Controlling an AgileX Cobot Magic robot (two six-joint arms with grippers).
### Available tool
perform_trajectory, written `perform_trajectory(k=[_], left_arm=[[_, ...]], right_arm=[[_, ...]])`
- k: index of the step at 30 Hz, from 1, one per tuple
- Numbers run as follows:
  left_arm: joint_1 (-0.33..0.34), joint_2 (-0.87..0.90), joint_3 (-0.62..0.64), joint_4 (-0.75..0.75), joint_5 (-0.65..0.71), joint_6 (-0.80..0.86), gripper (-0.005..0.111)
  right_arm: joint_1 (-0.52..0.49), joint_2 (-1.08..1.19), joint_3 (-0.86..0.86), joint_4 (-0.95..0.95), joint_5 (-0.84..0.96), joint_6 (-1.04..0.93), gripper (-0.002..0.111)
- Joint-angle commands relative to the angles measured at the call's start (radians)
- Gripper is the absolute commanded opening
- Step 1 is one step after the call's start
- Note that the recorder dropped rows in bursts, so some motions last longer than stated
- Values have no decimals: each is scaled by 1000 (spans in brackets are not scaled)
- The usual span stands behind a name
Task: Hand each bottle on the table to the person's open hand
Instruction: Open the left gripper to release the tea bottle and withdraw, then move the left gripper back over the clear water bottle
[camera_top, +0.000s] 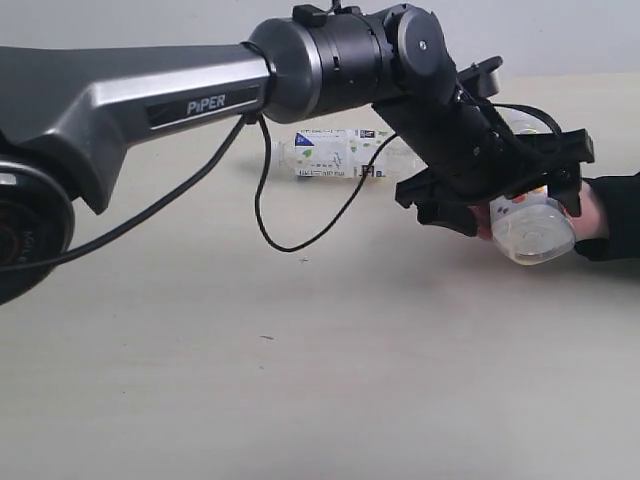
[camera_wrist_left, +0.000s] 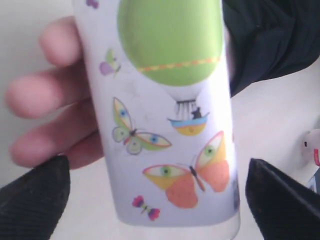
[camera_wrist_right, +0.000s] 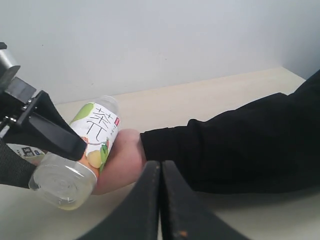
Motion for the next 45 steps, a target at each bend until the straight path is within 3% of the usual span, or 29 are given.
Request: perform_trajectory(k=[1,4,10,15,17,21,22,23,26,31,36,45], left_arm=[[20,-51,-4,60,47,10,90],[33,-90,-4,69,73,30,90],[34,-194,-4,113,166,254,90],[32,-250,-4,273,338,324,90],[32,-254,-4,355,389,324,83],[36,-267,56,386,406,350,53],[40,-270,78,386,400,363,45],[49,-281,120,385,381,369,27],[73,-303,206,388,342,392,-1],[159,-374,386,374,218,447,0],[260,-512,595,365,7,458,0],[260,-629,651,291,-194,626,0]], right_arm=[[-5,-6,4,-8,-9,0,0],[-5,-6,4,-8,-9,0,0],[-5,-6,4,-8,-9,0,0],[-5,-6,4,-8,-9,0,0],[-5,-6,4,-8,-9,0,0],[-5,-6,4,-8,-9,0,0],[-5,-6,4,-8,-9,0,0],[-5,-6,4,-8,-9,0,0],[-5,-6,4,-8,-9,0,0],[-5,-6,4,-8,-9,0,0],[-5,-6,4,-8,-9,0,0],[-5,-6,4,-8,-9,0,0]])
